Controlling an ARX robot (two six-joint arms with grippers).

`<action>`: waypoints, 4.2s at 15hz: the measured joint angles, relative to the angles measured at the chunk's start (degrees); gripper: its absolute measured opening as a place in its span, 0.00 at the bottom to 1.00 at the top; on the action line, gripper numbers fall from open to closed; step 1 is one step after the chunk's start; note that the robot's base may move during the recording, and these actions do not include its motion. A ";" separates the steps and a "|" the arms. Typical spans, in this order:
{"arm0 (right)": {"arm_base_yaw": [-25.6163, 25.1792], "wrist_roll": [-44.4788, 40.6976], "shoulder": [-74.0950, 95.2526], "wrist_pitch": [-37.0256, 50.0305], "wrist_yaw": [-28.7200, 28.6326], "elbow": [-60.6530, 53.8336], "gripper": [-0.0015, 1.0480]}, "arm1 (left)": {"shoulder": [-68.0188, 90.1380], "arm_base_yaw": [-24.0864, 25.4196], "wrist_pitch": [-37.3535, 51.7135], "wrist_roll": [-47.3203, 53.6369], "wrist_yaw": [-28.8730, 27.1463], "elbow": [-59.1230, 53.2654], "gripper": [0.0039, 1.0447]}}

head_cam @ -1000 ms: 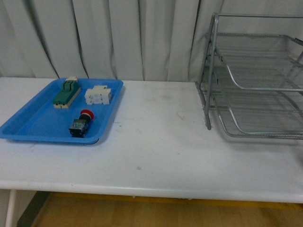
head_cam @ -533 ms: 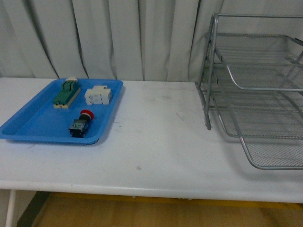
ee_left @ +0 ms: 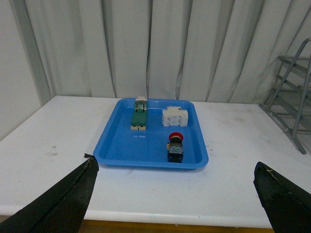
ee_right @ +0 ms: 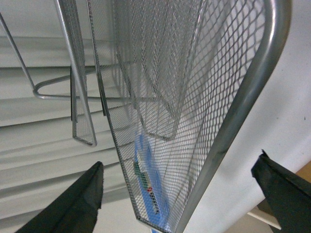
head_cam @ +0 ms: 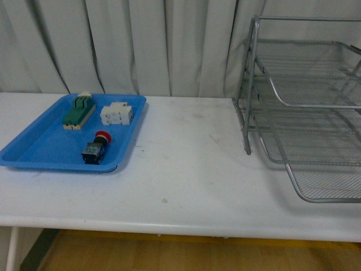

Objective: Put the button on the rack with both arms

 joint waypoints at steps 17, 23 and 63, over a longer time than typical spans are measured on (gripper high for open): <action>15.21 -73.50 -103.01 -60.96 28.33 -20.90 0.02 | 0.00 0.00 0.00 0.00 0.00 0.00 0.94; 24.55 -73.83 -115.54 -74.34 37.97 -20.87 0.02 | 0.00 0.02 0.02 0.00 -0.02 0.00 0.94; 24.55 -73.88 -115.54 -73.99 37.97 -20.87 0.94 | 131.54 -5.14 10.56 1.51 -2.97 75.78 0.94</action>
